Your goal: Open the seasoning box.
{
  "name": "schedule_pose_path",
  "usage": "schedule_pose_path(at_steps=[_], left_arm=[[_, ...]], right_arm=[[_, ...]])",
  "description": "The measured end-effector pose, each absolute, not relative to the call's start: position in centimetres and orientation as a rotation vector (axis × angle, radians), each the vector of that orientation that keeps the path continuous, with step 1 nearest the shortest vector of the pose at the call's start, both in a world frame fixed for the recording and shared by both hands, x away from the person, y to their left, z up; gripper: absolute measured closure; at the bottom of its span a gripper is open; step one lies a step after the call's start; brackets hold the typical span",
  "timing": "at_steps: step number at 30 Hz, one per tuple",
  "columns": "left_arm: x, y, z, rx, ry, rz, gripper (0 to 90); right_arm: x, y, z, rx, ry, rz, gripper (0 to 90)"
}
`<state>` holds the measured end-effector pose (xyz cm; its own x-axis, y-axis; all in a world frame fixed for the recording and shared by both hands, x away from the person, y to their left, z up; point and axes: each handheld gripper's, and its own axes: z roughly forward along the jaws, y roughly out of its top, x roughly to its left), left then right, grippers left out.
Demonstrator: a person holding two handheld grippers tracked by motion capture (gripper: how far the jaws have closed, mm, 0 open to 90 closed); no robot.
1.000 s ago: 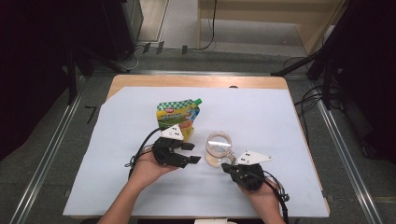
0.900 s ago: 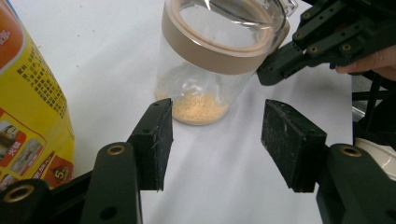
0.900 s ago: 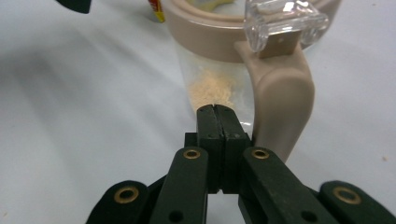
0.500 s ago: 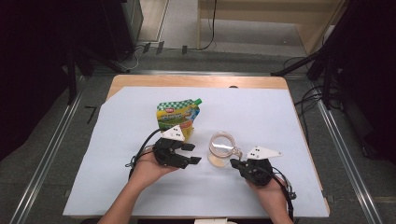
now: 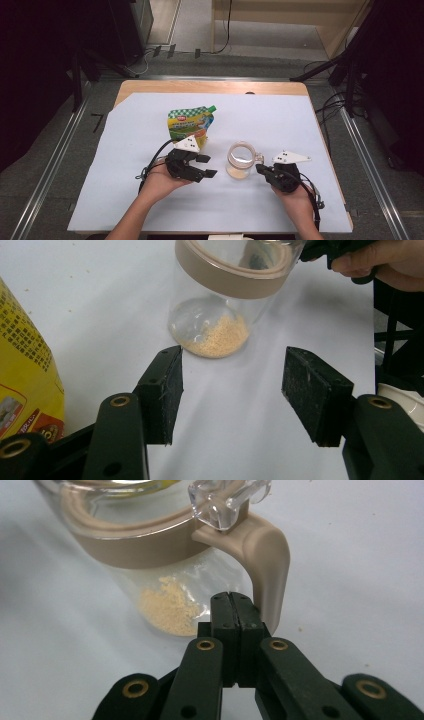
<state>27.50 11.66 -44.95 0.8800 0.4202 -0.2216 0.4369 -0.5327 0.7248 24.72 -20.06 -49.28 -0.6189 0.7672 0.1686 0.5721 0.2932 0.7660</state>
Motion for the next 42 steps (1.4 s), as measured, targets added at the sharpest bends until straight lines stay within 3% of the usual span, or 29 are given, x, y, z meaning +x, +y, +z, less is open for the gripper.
schedule_pose_path(at_steps=[7, 24, 42], left_arm=[[27.4, 10.6, -45.1, 2.177, 0.603, -0.054, 42.0], [29.1, 7.3, -45.3, 2.199, 0.600, -0.067, 21.0], [31.1, 4.9, -45.1, 2.183, 0.533, -0.076, 19.7]], right_arm=[[26.0, -20.8, -49.1, 1.236, 2.345, 1.280, 90.0], [29.6, -21.4, -49.6, 1.230, 2.384, 1.286, 90.0], [29.0, -23.7, -47.4, 1.188, 2.364, 1.330, 90.0]])
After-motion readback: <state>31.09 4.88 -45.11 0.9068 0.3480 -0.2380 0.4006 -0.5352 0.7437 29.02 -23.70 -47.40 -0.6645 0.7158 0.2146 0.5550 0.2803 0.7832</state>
